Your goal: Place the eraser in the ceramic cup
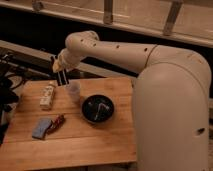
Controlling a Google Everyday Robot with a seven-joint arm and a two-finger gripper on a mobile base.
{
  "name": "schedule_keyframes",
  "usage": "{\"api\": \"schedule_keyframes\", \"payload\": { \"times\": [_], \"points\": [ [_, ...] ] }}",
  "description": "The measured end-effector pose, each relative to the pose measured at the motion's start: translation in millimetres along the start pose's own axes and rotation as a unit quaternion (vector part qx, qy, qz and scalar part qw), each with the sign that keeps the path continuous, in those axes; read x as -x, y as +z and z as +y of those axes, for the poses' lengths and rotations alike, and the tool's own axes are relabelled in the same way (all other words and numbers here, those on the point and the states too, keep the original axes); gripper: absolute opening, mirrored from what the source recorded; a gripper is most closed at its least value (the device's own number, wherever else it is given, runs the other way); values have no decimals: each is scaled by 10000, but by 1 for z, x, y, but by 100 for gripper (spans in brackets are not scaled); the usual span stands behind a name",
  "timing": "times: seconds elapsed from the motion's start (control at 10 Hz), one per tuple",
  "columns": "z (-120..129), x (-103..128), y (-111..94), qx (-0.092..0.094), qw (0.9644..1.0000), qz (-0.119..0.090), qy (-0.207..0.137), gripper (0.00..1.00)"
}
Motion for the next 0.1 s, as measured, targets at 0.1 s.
{"api": "schedule_keyframes", "payload": {
  "times": [0.1],
  "points": [
    [-5, -2, -1, -33, 10000, -6, 17, 0]
  ]
}}
